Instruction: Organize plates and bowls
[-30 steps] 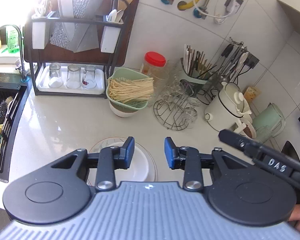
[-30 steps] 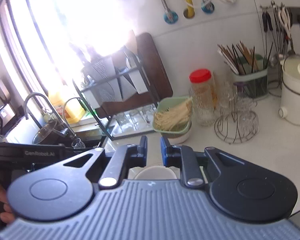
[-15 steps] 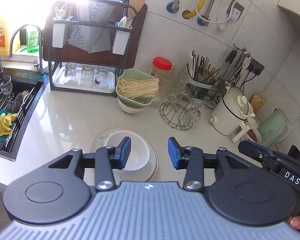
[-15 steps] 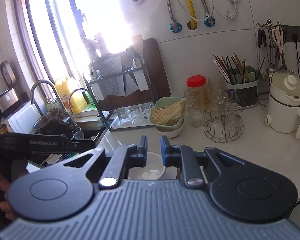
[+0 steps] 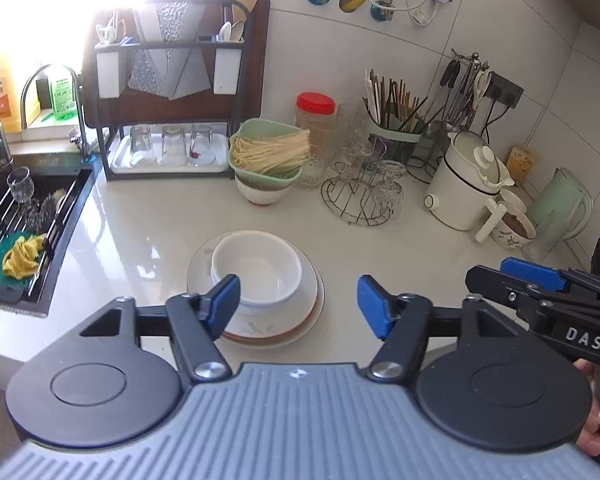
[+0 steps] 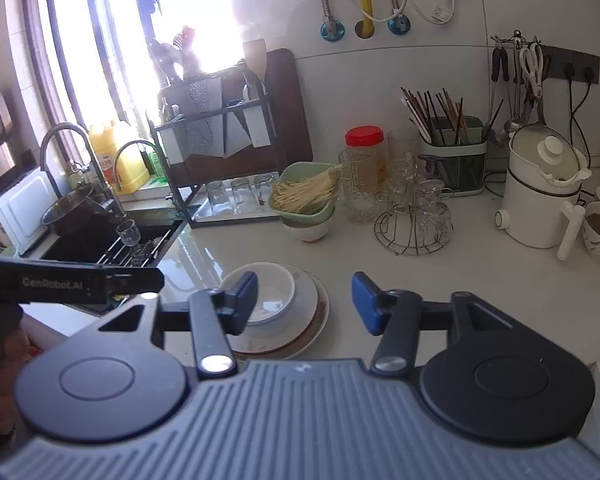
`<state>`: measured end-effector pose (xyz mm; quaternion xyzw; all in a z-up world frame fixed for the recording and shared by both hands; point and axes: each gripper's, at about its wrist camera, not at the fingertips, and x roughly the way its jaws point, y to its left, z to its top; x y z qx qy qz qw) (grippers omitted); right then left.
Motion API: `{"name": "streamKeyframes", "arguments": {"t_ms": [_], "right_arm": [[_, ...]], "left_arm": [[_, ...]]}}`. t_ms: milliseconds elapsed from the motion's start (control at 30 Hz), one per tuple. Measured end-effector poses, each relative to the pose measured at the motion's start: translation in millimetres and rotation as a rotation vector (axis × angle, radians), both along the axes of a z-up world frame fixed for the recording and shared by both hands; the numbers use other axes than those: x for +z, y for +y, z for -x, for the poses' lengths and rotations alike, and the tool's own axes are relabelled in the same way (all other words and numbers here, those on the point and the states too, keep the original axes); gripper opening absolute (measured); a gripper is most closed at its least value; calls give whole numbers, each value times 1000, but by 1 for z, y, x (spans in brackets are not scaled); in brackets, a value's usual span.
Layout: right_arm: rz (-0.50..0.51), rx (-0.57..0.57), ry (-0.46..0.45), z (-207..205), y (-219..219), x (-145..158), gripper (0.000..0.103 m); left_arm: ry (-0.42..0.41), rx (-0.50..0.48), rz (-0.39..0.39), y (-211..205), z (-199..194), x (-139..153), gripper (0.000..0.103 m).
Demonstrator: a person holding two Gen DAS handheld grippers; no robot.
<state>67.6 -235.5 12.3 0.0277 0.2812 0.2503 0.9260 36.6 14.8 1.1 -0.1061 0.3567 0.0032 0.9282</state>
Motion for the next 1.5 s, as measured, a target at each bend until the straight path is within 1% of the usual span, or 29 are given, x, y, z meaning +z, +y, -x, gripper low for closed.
{"name": "streamKeyframes", "arguments": {"t_ms": [33, 67, 200, 300, 367, 433, 533, 600, 733, 800, 967, 1233, 1500], "right_arm": [[-4, 1, 6, 2, -1, 0, 74], [-7, -4, 9, 3, -3, -1, 77], [-4, -13, 18, 9, -9, -4, 77], [-28, -12, 34, 14, -15, -5, 77], [-29, -16, 38, 17, -18, -5, 77], [-23, -33, 43, 20, -20, -3, 77], [-21, -41, 46, 22, -23, 0, 77], [-20, -40, 66, 21, -23, -2, 77], [-11, -25, 78, 25, -23, -6, 77], [0, -13, 95, 26, -21, -8, 77], [12, 18, 98, 31, -17, -6, 77], [32, 24, 90, 31, -10, -5, 77], [33, -4, 97, 32, -8, -3, 77]], "left_arm": [[8, 7, 4, 0, 2, -1, 77], [13, 17, 5, 0, 4, -2, 82], [24, 44, -20, -2, 13, -2, 86], [34, 63, -35, -3, 17, -2, 89], [48, 81, -32, -5, 21, -1, 93], [61, 82, -29, -9, 25, -1, 95], [71, 87, -47, -14, 31, -2, 98], [80, 94, -49, -14, 34, -3, 98], [106, 123, -36, -12, 36, -8, 98], [110, 133, -45, -13, 37, -7, 98], [117, 140, -68, -15, 41, -6, 99], [112, 170, -57, -5, 51, -4, 99], [70, 189, -44, 7, 60, 5, 99]]}}
